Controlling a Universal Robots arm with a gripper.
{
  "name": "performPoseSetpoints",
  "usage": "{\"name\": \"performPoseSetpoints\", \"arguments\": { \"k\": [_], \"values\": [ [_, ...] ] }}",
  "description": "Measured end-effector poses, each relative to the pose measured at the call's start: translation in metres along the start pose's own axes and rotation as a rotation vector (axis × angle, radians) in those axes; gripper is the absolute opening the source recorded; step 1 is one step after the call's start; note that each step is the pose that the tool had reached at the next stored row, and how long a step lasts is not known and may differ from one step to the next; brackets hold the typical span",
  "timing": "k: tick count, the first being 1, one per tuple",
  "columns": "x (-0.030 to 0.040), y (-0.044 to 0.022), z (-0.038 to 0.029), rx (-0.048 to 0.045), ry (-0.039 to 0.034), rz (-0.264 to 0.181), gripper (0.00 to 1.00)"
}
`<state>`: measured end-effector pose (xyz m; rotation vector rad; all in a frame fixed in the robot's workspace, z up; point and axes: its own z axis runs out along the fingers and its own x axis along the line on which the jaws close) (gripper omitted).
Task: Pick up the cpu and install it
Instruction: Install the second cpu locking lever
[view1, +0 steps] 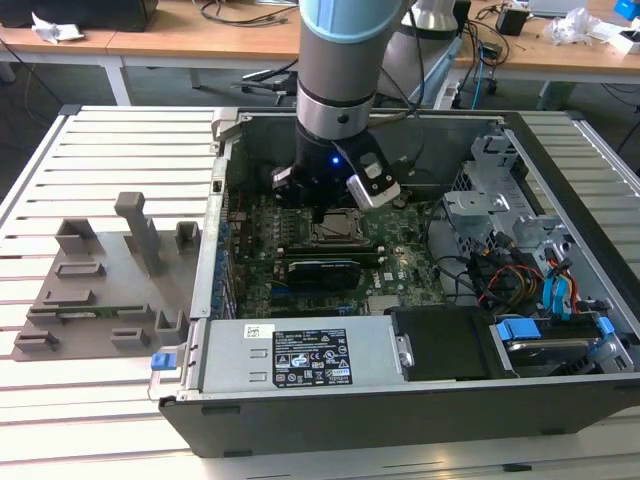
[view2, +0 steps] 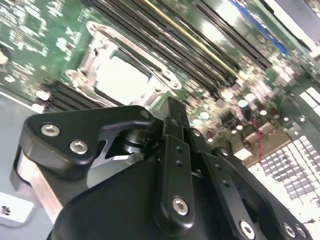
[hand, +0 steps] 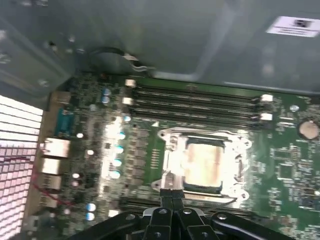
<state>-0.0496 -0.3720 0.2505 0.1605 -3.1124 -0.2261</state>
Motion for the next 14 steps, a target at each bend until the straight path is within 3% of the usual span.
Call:
{"name": "performPoseSetpoints", "arguments": {
  "k": [2,5,7,9,11,14],
  "values": [
    [-0.0089,-0.0011,-0.0003,-0.0002,0.0028,0.0,0.11],
    [-0.0088,-0.0093,-0.0015,-0.0002,0.0029,0.0,0.11],
    [-0.0079,-0.0187,-0.0027,-0.0002,0.0029,0.0,0.11],
    [-0.0075,-0.0224,-0.0023,-0.0061,0.0021,0.0,0.11],
    [-0.0072,-0.0236,0.0012,-0.0175,0.001,0.0,0.11],
    [-0.0058,-0.0247,0.01,-0.0197,0.0008,0.0,0.11]
  ]
}}
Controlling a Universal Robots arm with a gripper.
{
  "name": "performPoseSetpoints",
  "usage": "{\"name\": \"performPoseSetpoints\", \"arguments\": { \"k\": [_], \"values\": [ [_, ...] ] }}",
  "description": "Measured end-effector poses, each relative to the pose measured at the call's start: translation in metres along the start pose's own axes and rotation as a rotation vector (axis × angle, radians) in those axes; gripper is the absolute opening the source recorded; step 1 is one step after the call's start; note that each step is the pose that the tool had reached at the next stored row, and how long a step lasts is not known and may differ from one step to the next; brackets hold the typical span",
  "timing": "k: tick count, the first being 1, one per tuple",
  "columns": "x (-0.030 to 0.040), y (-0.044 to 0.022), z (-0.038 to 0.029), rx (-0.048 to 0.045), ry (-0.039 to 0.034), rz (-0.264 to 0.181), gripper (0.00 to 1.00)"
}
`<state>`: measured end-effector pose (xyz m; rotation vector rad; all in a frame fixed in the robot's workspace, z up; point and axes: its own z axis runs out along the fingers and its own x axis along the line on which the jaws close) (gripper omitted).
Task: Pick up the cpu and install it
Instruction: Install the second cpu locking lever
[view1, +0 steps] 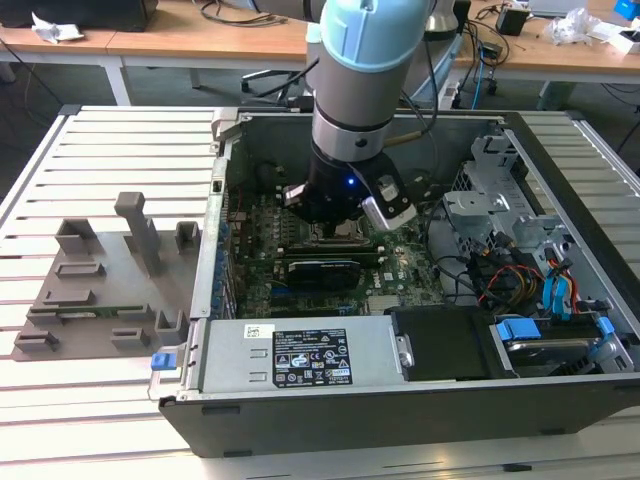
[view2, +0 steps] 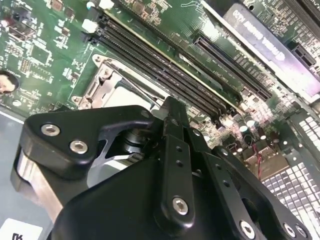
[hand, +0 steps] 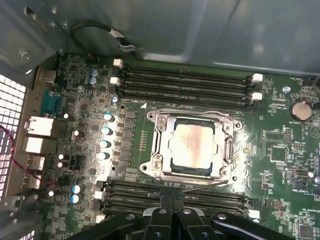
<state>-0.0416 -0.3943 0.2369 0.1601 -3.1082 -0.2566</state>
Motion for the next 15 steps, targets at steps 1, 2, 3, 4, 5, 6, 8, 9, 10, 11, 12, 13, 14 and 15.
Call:
{"name": "performPoseSetpoints", "arguments": {
  "k": [1,2,3,4,5,6,8,9,10,11,12,13,14,15],
  "values": [
    [0.0027,-0.0004,0.004,0.0,0.0,0.0,0.11],
    [0.0042,-0.0006,0.0063,-0.0001,0.0,0.0,0.11],
    [0.0055,-0.0008,0.0083,0.0,0.0,0.0,0.11],
    [0.0073,-0.001,0.0112,0.0,0.0,0.0,0.11],
    [0.0085,-0.0011,0.0132,0.0,0.0,0.0,0.11],
    [0.0097,-0.0011,0.0155,-0.0001,0.0,0.0,0.11],
    [0.0113,-0.0011,0.0181,-0.0007,0.0,0.0,0.11],
    [0.0134,-0.0008,0.0201,-0.0026,-0.0003,0.0,0.11],
    [0.0158,-0.0002,0.0217,-0.0046,-0.0004,0.0,0.11],
    [0.0185,0.0009,0.0242,-0.0066,-0.0007,0.0,0.11],
    [0.0201,0.0018,0.0263,-0.0077,-0.0007,0.0,0.11],
    [0.0208,0.003,0.0291,-0.0089,-0.0008,0.0,0.11],
    [0.0211,0.004,0.0311,-0.01,-0.0009,0.0,0.11],
    [0.0214,0.0054,0.0333,-0.0116,-0.001,0.0,0.11]
  ]
}}
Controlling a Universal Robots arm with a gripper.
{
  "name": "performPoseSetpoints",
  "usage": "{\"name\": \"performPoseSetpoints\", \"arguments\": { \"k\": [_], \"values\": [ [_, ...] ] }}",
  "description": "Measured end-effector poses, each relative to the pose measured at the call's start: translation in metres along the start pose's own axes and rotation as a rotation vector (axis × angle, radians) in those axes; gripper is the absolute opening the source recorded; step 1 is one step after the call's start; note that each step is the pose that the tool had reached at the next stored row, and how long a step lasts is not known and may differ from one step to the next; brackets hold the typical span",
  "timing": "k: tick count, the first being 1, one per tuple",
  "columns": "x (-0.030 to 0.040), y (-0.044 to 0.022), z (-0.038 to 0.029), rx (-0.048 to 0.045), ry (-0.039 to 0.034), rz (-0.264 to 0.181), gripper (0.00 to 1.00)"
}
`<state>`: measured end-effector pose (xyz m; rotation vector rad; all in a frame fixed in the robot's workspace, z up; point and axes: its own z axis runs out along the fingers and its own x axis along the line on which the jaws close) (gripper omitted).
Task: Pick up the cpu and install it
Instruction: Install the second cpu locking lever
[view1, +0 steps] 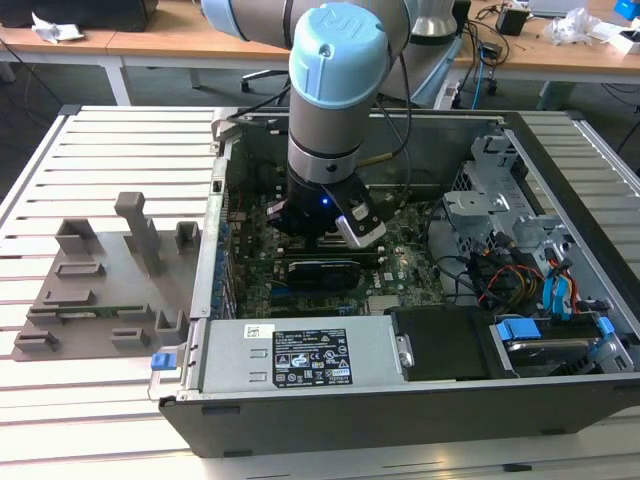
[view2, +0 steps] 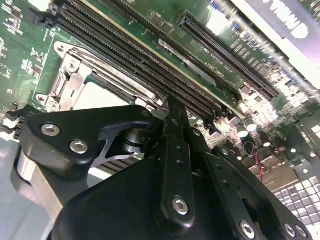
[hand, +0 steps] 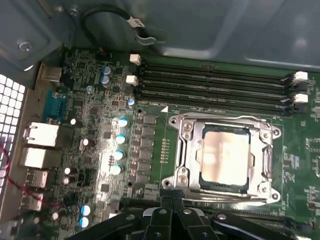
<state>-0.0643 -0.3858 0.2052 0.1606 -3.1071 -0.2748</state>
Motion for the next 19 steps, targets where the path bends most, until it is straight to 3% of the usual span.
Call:
{"name": "performPoseSetpoints", "arguments": {
  "k": [3,6,11,14,16,19],
  "values": [
    [0.0011,0.0043,0.0065,-0.0055,-0.0007,0.0,0.11],
    [0.002,0.0053,0.009,-0.01,-0.0007,0.0,0.11],
    [0.0023,0.0052,0.0062,-0.0097,-0.0031,-0.001,0.11],
    [0.0021,0.0063,0.0001,-0.0095,-0.0031,-0.001,0.11],
    [-0.0009,0.0088,-0.002,-0.0057,-0.0018,-0.001,0.11],
    [-0.011,0.015,-0.0012,0.007,0.0053,0.001,0.11]
  ]
}}
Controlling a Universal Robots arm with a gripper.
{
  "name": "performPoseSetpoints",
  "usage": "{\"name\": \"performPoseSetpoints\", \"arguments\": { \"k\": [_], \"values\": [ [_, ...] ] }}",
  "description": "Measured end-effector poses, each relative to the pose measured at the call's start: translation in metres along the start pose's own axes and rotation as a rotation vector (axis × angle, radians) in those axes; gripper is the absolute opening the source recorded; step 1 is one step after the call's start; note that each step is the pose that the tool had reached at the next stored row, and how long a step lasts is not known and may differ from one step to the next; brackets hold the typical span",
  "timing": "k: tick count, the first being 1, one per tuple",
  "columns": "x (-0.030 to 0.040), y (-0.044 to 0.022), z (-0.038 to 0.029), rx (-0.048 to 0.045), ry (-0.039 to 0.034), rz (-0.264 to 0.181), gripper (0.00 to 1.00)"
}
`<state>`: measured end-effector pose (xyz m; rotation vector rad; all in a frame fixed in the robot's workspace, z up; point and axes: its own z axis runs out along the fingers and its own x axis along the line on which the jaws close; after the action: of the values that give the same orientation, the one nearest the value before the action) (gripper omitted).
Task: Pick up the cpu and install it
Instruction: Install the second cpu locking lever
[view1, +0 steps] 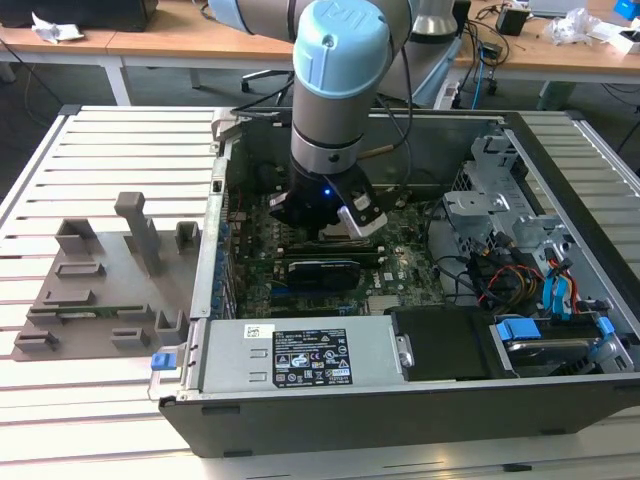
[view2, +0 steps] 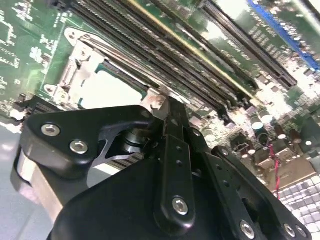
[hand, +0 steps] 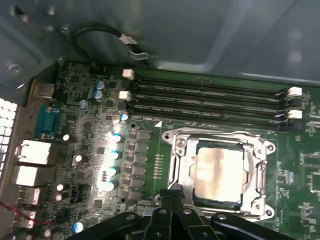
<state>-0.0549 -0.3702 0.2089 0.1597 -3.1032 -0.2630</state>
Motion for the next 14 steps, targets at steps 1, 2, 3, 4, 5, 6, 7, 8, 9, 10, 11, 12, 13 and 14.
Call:
{"name": "performPoseSetpoints", "arguments": {
  "k": [1,2,3,4,5,6,7,8,9,10,11,12,13,14],
  "values": [
    [-0.0138,0.006,0.0009,0.0098,0.012,0.002,0.11],
    [-0.0182,0.0078,0.0011,0.0152,0.0162,0.003,0.11],
    [-0.0223,0.0092,0.0013,0.02,0.0203,0.004,0.11],
    [-0.0259,0.0103,0.0015,0.0237,0.0239,0.004,0.11],
    [-0.0283,0.011,0.0015,0.026,0.0264,0.005,0.11],
    [-0.0304,0.0115,0.0016,0.028,0.0285,0.005,0.11],
    [-0.033,0.0121,0.0016,0.0306,0.031,0.006,0.11],
    [-0.0344,0.0124,0.0016,0.0321,0.0324,0.006,0.11],
    [-0.0359,0.0128,0.0016,0.0336,0.0336,0.006,0.11],
    [-0.0369,0.0131,0.0014,0.0354,0.0344,0.006,0.11],
    [-0.0381,0.0135,0.0007,0.0384,0.0353,0.007,0.11],
    [-0.0386,0.0137,-0.0002,0.0408,0.0358,0.007,0.11],
    [-0.0394,0.0144,-0.0022,0.0437,0.0362,0.007,0.11],
    [-0.0403,0.015,-0.0046,0.0463,0.0369,0.007,0.11]
  ]
}}
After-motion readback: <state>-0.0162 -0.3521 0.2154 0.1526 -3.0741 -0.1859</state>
